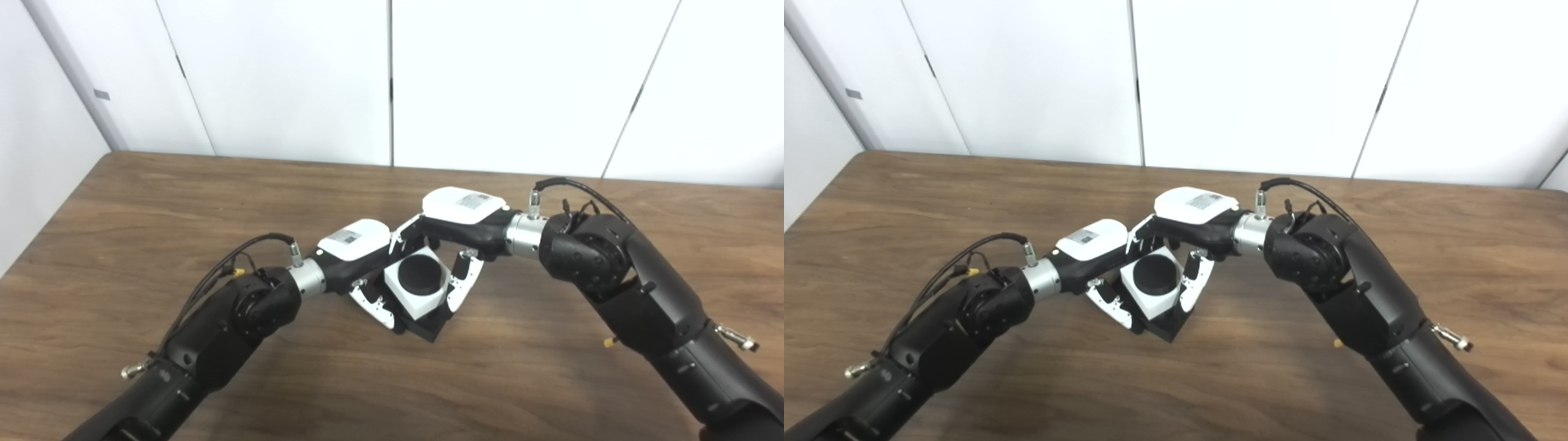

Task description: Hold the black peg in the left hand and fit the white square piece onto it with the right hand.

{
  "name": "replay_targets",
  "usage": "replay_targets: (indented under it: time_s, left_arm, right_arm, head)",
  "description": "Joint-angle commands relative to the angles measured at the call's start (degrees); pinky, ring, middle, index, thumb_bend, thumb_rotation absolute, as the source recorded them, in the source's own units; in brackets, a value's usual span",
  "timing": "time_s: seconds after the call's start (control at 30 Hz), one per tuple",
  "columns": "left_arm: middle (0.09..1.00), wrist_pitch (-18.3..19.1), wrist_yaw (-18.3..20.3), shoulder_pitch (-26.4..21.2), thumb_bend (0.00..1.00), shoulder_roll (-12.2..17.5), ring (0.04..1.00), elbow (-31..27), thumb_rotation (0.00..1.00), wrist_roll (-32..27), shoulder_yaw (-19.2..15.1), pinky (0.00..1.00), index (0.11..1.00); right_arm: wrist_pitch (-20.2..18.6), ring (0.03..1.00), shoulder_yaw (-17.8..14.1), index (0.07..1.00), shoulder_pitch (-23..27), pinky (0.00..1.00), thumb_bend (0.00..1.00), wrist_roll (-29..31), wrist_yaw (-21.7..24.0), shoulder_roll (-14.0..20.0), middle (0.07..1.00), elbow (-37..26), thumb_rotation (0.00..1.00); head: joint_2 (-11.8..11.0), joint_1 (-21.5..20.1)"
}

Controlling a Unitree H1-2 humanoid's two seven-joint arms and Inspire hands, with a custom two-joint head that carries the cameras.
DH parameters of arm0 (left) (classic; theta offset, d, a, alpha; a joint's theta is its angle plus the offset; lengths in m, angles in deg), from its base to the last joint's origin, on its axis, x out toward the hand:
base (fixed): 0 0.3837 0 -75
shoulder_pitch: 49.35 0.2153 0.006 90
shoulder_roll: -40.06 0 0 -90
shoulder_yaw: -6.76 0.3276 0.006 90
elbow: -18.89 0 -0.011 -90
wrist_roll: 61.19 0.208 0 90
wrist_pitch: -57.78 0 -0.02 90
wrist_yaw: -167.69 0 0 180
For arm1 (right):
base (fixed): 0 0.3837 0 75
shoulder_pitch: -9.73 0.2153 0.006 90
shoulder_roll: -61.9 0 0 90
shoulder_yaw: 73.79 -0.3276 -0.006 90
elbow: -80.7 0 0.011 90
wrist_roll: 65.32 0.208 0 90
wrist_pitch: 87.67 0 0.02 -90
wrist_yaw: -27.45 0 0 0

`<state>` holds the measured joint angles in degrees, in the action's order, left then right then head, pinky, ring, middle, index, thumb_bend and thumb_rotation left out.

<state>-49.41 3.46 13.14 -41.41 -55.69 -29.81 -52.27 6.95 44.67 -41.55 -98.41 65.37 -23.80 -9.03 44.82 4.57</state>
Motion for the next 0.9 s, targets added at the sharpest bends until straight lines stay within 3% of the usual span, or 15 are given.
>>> replay_targets:
  time_s: [0.0, 0.13, 0.47, 0.7, 0.87]
  left_arm:
    - [0.806, 0.53, 5.11, 1.72, 0.52, -1.31, 0.856, 1.47, 0.07, 1.11, 2.92, 0.74, 0.492]
    - [0.804, 0.60, 5.21, 1.70, 0.52, -1.26, 0.857, 1.39, 0.07, 1.11, 2.92, 0.74, 0.492]
    - [0.802, 0.54, 5.15, 1.83, 0.52, -1.07, 0.851, 1.29, 0.07, 1.09, 2.80, 0.74, 0.492]
    - [0.801, 0.25, 5.19, 1.94, 0.52, -0.72, 0.852, 1.16, 0.07, 0.76, 2.63, 0.74, 0.492]
    - [0.802, 0.53, 5.26, 1.95, 0.52, -0.67, 0.851, 1.04, 0.07, 0.84, 2.53, 0.73, 0.492]
  right_arm:
    - [-2.09, 0.772, -1.56, 0.762, 2.59, 0.63, 0.92, -1.43, 0.64, 2.17, 0.821, -0.89, 0.18]
    - [-3.09, 0.816, -2.53, 0.820, 3.10, 0.69, 0.94, -0.97, 2.02, 3.31, 0.862, -1.61, 0.20]
    - [-4.77, 0.810, -5.33, 0.853, 3.36, 0.66, 0.95, -0.82, 2.71, 5.66, 0.873, -3.43, 0.20]
    - [-6.72, 0.784, -8.91, 0.832, 2.32, 0.64, 0.89, -0.18, 2.27, 7.72, 0.846, -5.28, 0.09]
    - [-6.42, 0.750, -12.50, 0.790, 0.87, 0.59, 0.85, -0.05, -0.86, 9.02, 0.806, -5.86, 0.03]
  head:
    - [0.23, -0.15]
    - [0.27, -0.32]
    - [0.37, -0.73]
    - [0.37, -1.45]
    - [0.29, -1.64]
